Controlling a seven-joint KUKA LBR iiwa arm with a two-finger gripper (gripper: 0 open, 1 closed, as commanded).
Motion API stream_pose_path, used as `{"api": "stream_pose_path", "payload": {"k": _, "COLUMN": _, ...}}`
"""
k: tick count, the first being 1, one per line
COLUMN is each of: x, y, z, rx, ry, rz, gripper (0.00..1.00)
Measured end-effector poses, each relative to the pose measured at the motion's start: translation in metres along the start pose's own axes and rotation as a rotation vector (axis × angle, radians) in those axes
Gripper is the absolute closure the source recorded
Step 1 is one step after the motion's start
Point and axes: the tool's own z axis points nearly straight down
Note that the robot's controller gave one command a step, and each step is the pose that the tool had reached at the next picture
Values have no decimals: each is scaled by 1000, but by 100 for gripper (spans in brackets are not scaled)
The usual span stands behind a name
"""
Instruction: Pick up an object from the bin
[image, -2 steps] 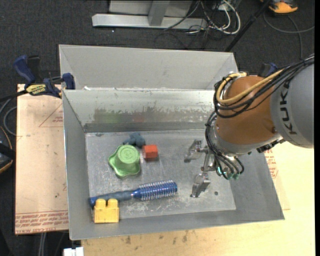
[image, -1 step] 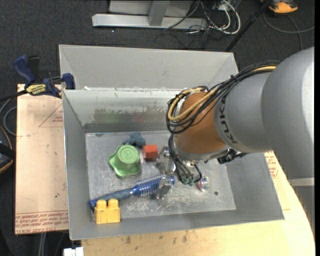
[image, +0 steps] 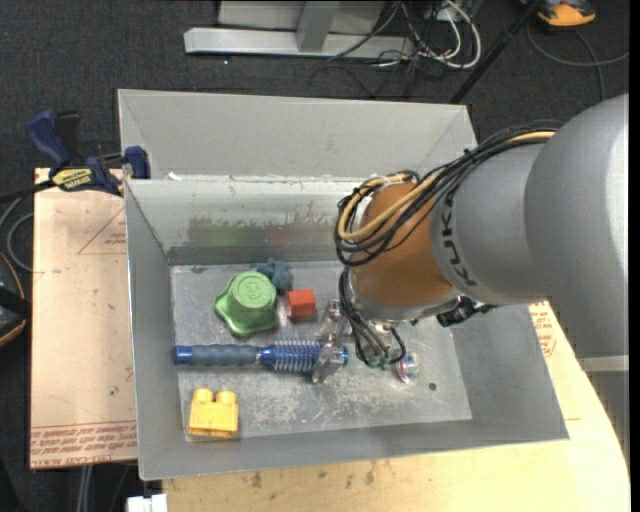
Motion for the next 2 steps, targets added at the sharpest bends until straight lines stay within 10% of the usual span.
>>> {"api": "stream_pose_path", "payload": {"k": 2, "x": -3, "y": -30, "z": -176, "rx": 0, "ry": -10, "rz": -22, "gripper": 100}}
